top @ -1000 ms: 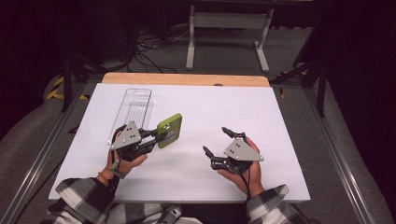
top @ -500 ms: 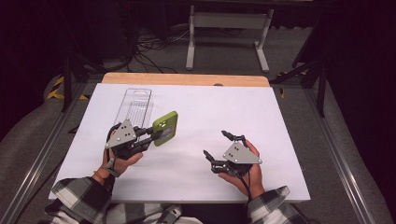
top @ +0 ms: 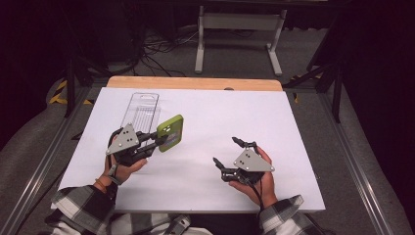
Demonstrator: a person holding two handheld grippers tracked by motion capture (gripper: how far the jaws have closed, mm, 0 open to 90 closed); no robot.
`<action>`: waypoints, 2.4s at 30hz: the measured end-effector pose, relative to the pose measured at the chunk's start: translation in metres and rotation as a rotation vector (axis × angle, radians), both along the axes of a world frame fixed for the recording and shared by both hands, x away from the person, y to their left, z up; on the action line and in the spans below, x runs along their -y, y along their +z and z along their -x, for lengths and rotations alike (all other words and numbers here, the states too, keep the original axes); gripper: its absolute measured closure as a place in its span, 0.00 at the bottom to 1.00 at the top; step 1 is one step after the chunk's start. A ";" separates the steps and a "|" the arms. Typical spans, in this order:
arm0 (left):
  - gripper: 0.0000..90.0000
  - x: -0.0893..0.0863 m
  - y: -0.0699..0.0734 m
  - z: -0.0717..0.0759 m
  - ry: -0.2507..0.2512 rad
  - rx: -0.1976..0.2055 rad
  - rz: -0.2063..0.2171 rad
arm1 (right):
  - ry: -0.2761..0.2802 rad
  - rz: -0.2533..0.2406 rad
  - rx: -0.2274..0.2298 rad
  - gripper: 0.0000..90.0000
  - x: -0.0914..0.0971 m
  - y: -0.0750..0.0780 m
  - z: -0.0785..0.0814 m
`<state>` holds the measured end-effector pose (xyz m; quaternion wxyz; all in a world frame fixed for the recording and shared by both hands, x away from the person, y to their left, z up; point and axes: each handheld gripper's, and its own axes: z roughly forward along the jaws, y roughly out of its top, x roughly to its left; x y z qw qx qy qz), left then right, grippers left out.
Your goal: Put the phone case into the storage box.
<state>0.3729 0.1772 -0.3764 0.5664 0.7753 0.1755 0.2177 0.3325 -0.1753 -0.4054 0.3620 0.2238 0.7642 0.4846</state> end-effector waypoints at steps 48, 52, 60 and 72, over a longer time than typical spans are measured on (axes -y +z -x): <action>0.86 -0.042 0.017 -0.006 0.072 0.030 0.048 | 0.005 0.002 -0.002 0.18 0.000 0.000 -0.001; 0.86 -0.046 0.018 -0.008 0.082 0.033 0.047 | 0.005 0.003 -0.002 0.18 0.000 -0.001 -0.002; 0.86 -0.061 0.019 -0.013 0.118 0.024 0.052 | 0.005 -0.001 -0.004 0.18 0.001 -0.001 -0.002; 0.86 -0.080 0.021 -0.018 0.161 0.020 0.059 | 0.005 0.005 -0.006 0.18 0.001 -0.002 -0.003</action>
